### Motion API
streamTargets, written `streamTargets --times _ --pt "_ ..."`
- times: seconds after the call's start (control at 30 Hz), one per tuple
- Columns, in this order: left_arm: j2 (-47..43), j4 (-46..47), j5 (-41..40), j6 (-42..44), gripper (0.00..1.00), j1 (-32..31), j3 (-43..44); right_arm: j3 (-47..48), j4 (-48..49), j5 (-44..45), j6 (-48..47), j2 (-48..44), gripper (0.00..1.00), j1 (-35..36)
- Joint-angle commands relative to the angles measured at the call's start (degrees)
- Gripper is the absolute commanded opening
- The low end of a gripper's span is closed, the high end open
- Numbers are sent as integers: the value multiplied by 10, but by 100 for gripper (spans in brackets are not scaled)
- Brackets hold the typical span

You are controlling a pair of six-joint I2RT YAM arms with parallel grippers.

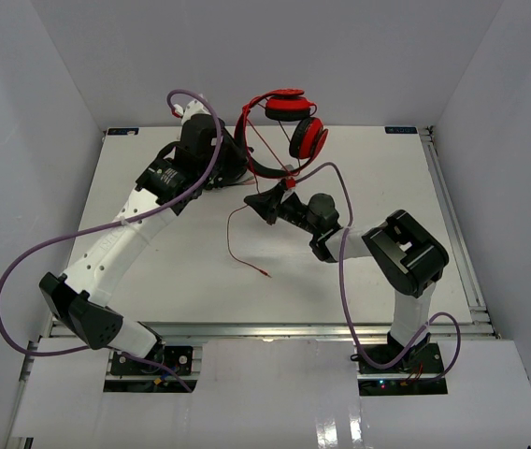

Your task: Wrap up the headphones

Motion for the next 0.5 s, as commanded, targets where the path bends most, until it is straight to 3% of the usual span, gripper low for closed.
streamTargets --times 0.0,0.27,0.47 --pt "-25 34 4 -16 0 0 20 1 172 -58 11 -5 8 -4" --pt "-31 22 -27 18 0 1 18 -102 206 -136 15 -79 8 -4" --pt "-53 8 -43 52 0 16 -8 -196 44 -220 -84 -252 8 -17"
